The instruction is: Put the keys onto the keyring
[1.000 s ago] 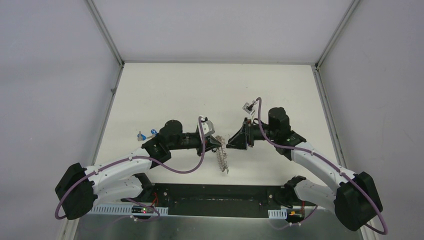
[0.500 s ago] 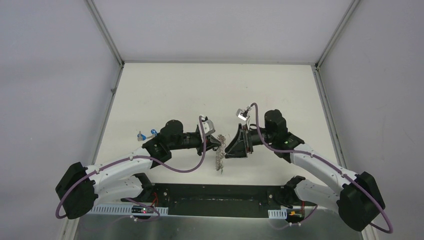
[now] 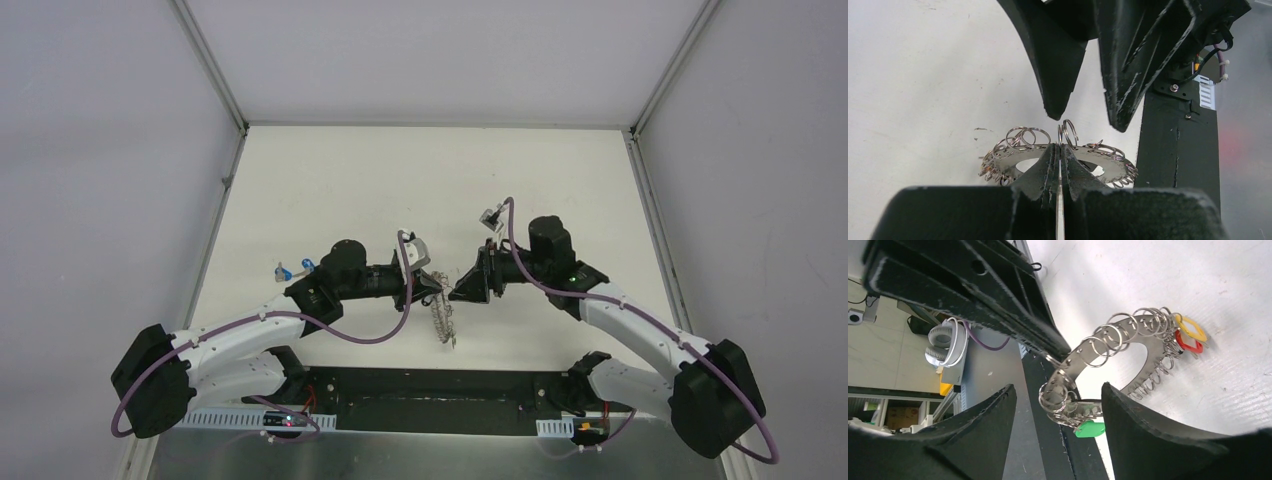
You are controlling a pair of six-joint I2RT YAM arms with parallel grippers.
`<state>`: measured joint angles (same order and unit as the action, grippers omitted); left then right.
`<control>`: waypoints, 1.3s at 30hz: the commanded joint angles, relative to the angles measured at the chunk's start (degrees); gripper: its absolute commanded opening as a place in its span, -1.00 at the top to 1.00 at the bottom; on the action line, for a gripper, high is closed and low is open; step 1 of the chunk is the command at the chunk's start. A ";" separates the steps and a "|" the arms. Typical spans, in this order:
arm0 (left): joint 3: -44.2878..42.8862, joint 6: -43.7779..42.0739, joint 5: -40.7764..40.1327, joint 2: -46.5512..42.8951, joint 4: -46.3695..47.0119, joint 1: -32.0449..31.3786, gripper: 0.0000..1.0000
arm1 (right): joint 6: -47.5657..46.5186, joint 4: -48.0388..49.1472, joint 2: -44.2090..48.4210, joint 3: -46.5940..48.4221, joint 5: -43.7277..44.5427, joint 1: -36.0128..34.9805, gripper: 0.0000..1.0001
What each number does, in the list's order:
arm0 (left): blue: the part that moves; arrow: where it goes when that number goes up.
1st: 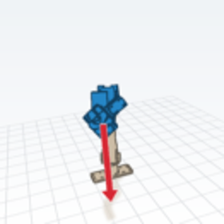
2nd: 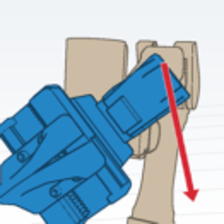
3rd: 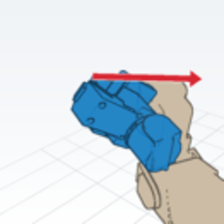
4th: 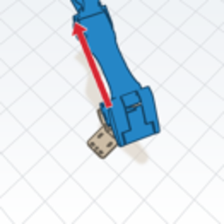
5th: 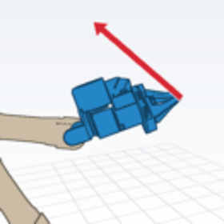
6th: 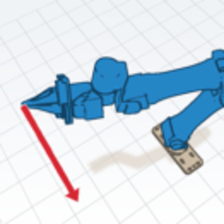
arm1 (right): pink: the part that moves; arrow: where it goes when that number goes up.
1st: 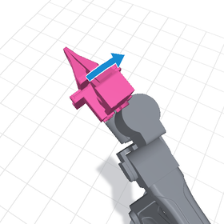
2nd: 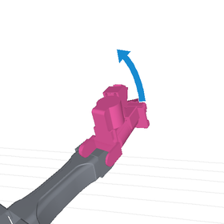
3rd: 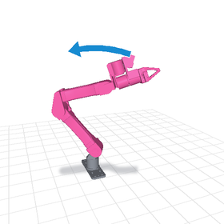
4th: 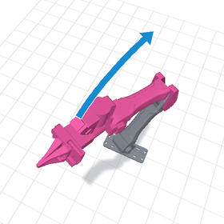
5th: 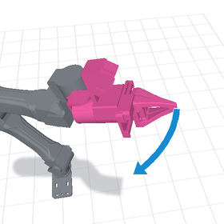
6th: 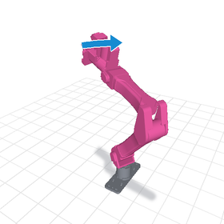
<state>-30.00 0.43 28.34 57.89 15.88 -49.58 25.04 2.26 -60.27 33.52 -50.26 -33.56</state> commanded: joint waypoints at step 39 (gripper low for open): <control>3.29 12.03 -2.24 -5.69 8.53 -0.56 1.00 | -17.26 -12.35 10.48 9.49 10.04 -6.43 -0.05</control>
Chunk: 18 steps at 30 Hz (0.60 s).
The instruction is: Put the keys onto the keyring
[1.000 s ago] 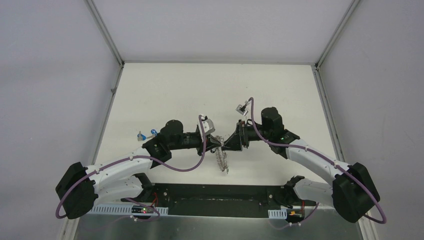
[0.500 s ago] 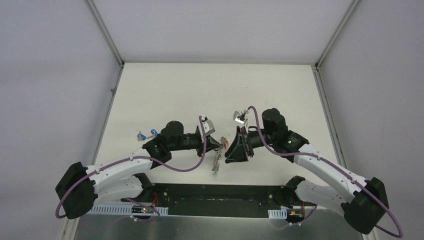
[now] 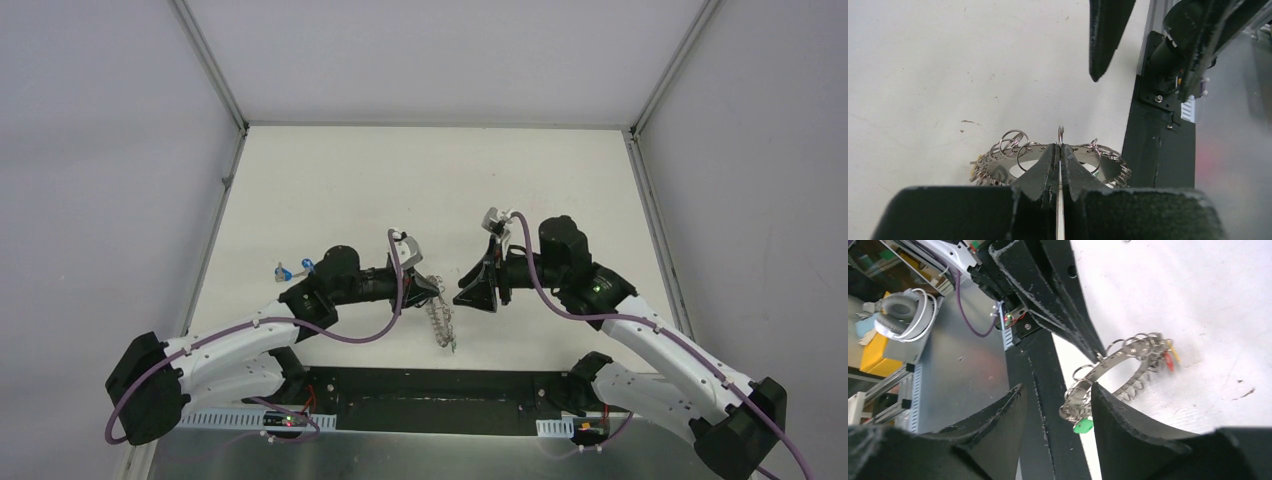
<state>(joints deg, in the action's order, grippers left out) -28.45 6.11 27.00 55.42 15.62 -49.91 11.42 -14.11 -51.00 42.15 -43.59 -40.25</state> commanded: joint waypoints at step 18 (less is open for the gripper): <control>6.31 -10.90 9.88 -11.31 16.08 -0.40 1.00 | -13.67 19.72 4.70 -5.79 -9.23 -0.71 0.01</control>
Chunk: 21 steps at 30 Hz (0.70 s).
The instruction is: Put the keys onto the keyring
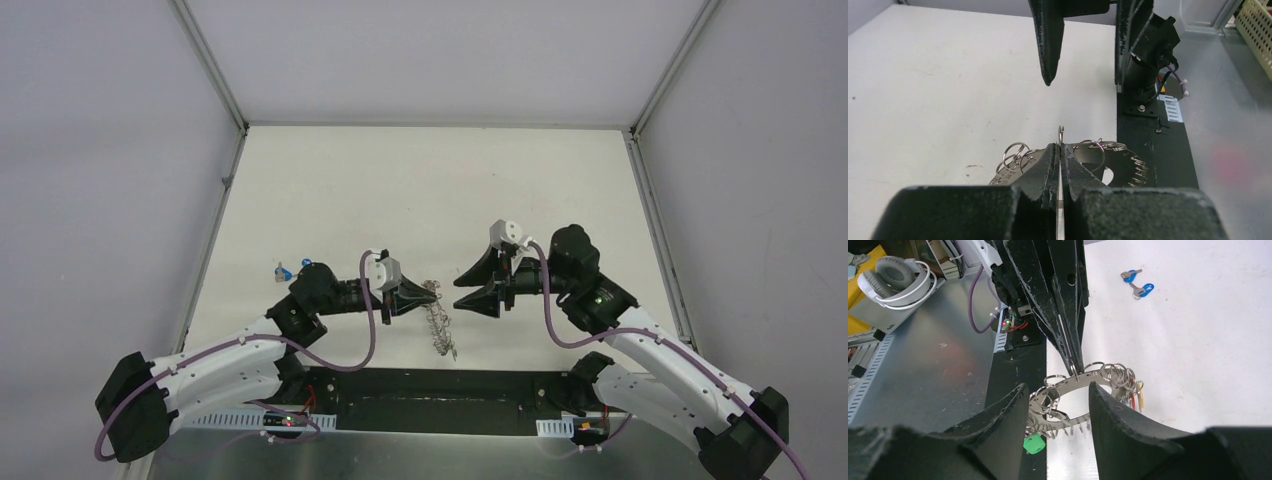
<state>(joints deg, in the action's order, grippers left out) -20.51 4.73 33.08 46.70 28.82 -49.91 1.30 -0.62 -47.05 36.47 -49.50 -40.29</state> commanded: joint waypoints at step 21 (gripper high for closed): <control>-12.62 -13.35 8.52 -1.70 -16.98 -1.98 1.00 | -9.34 1.30 -0.84 2.49 3.63 -3.74 0.15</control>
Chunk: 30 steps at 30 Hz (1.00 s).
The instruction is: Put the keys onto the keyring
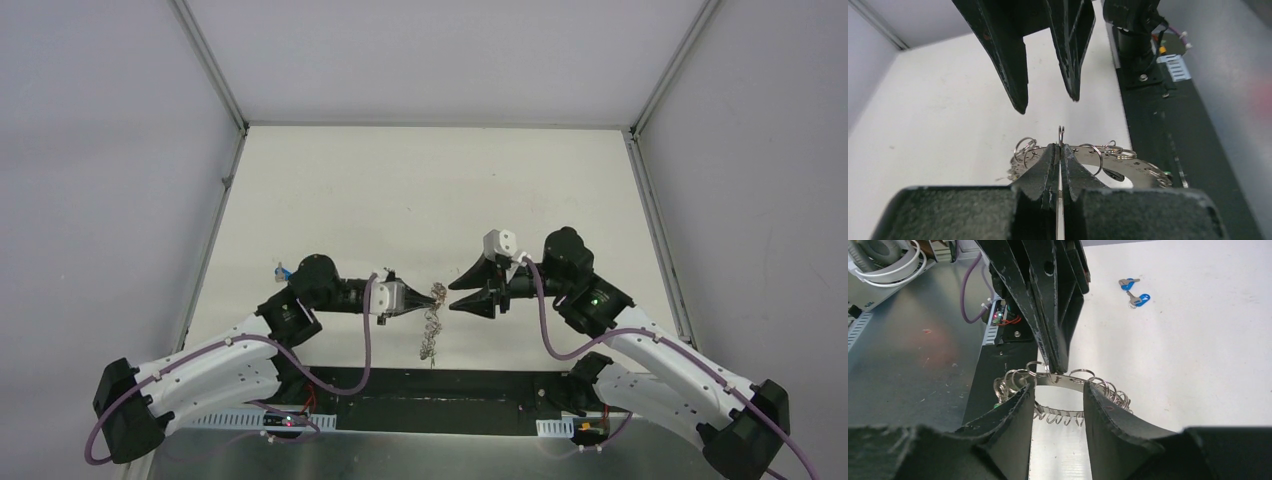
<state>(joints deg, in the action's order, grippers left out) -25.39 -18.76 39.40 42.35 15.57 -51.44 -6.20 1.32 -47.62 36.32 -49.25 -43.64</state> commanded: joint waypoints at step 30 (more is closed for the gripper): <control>-25.76 21.65 -3.11 12.61 -30.73 -0.46 1.00 | 0.01 4.05 -6.29 2.81 2.21 -4.05 0.31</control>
<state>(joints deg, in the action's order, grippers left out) -48.38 2.61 36.47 56.77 -17.80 -51.44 -6.96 0.93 -53.63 36.36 -45.60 -46.76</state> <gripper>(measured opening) 0.008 0.347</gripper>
